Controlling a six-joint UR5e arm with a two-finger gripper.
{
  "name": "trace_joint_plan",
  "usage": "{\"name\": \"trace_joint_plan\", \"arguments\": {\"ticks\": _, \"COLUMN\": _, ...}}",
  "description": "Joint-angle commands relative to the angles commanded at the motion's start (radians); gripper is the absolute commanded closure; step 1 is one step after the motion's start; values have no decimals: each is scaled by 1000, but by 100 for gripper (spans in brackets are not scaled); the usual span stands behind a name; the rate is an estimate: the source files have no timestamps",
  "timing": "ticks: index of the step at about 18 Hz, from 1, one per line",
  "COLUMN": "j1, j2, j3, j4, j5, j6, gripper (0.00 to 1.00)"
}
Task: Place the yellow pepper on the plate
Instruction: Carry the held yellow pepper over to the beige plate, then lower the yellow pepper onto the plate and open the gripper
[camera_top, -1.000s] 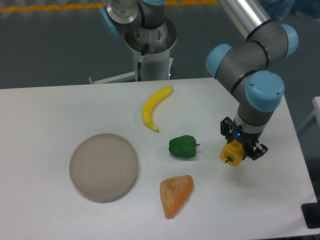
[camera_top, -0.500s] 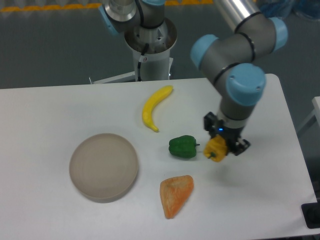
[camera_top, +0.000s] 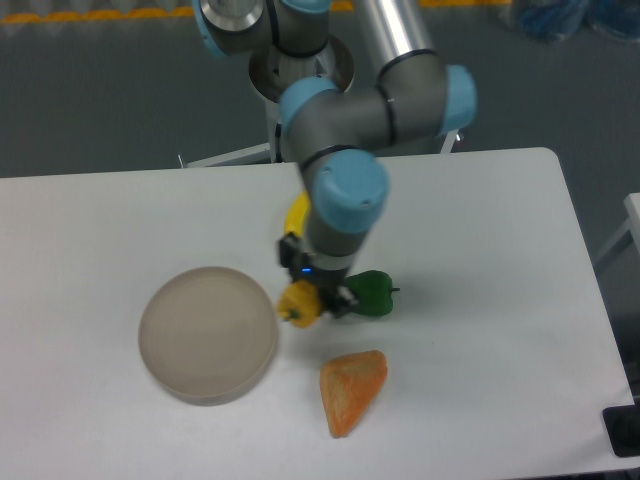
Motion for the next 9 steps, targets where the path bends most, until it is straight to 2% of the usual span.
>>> {"name": "trace_joint_plan", "arguments": {"ticks": 2, "j1": -39, "j2": -21, "j3": 0, "j4": 38, "j5": 0, "j6": -40, "gripper": 76}}
{"name": "trace_joint_plan", "arguments": {"ticks": 4, "j1": -71, "j2": -60, "j3": -2, "j4": 90, "j5": 3, "j6": -69, "gripper": 68}}
{"name": "trace_joint_plan", "arguments": {"ticks": 7, "j1": -82, "j2": -97, "j3": -2, "j4": 114, "j5": 11, "j6": -76, "gripper": 61}}
{"name": "trace_joint_plan", "arguments": {"ticks": 8, "j1": -82, "j2": -103, "j3": -2, "j4": 114, "j5": 11, "j6": -74, "gripper": 52}}
{"name": "trace_joint_plan", "arguments": {"ticks": 9, "j1": -82, "j2": -103, "j3": -5, "j4": 117, "j5": 11, "j6": -74, "gripper": 37}}
